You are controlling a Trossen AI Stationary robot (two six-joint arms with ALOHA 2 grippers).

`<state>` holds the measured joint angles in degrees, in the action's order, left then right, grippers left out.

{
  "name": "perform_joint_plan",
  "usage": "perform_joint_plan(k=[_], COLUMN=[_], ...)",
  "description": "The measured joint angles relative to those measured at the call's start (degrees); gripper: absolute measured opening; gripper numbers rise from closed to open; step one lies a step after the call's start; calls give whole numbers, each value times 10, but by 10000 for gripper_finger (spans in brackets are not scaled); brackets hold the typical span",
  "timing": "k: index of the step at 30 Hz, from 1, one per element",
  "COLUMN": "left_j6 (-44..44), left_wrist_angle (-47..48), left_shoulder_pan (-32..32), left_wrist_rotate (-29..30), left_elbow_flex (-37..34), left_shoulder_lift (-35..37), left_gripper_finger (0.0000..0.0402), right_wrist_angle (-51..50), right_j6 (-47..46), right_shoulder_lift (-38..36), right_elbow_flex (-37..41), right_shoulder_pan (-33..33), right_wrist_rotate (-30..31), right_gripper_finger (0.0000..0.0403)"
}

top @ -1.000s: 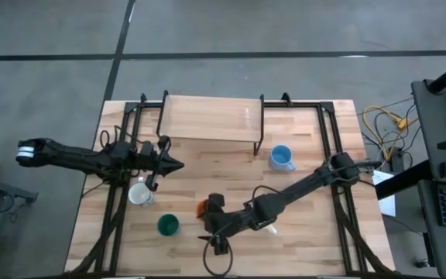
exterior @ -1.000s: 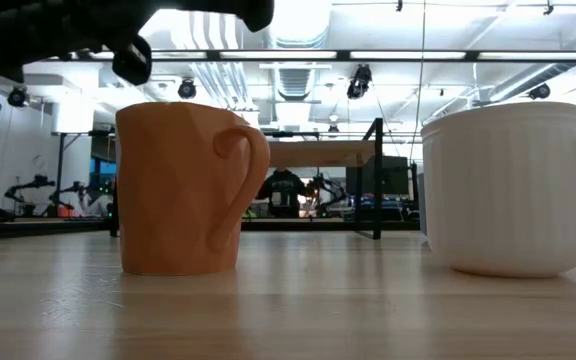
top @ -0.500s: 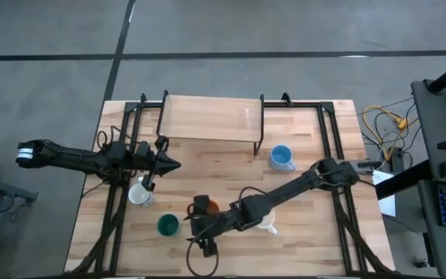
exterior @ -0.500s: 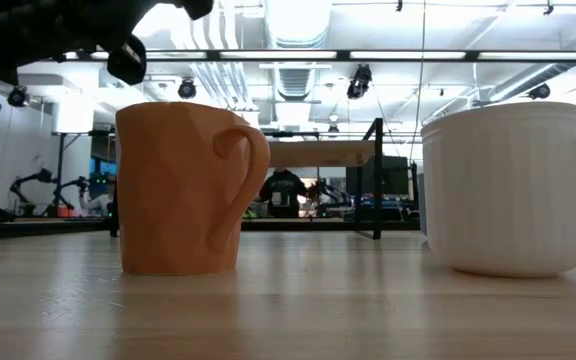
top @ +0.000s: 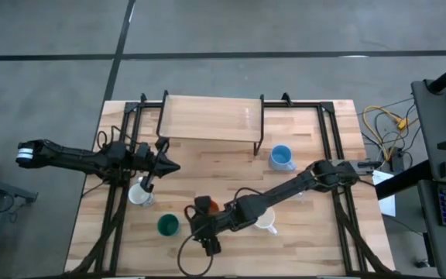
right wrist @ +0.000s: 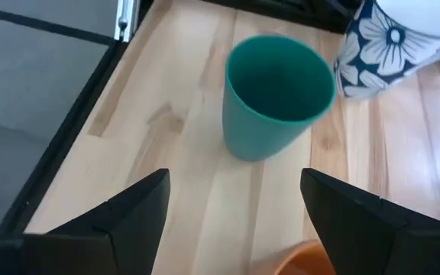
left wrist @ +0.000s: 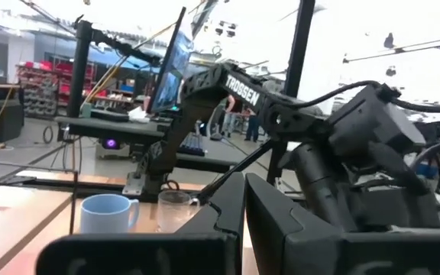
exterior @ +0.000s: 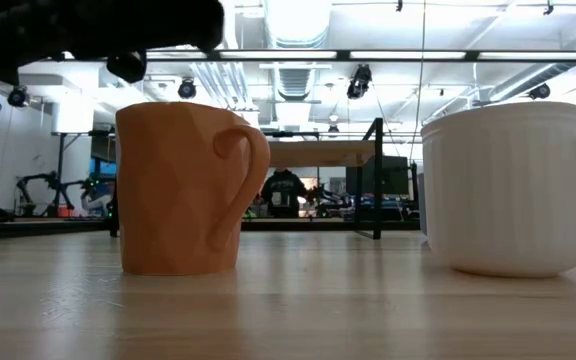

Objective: Stack small to large cups/mugs on shelf
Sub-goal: Put the orange mug on the shelf

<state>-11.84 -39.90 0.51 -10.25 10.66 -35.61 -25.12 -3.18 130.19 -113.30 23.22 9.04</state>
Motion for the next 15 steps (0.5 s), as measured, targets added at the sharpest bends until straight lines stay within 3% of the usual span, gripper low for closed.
perform_joint_plan(k=[15], left_j6=[0], left_wrist_angle=[2], left_shoulder_pan=[0], left_wrist_rotate=[0], left_elbow_flex=[0], left_shoulder_lift=[1], left_gripper_finger=[0], right_wrist_angle=[-63], right_j6=[-9], right_shoulder_lift=[-3], right_elbow_flex=[1], right_shoulder_pan=[0], right_wrist_rotate=[22], right_gripper_finger=[290])
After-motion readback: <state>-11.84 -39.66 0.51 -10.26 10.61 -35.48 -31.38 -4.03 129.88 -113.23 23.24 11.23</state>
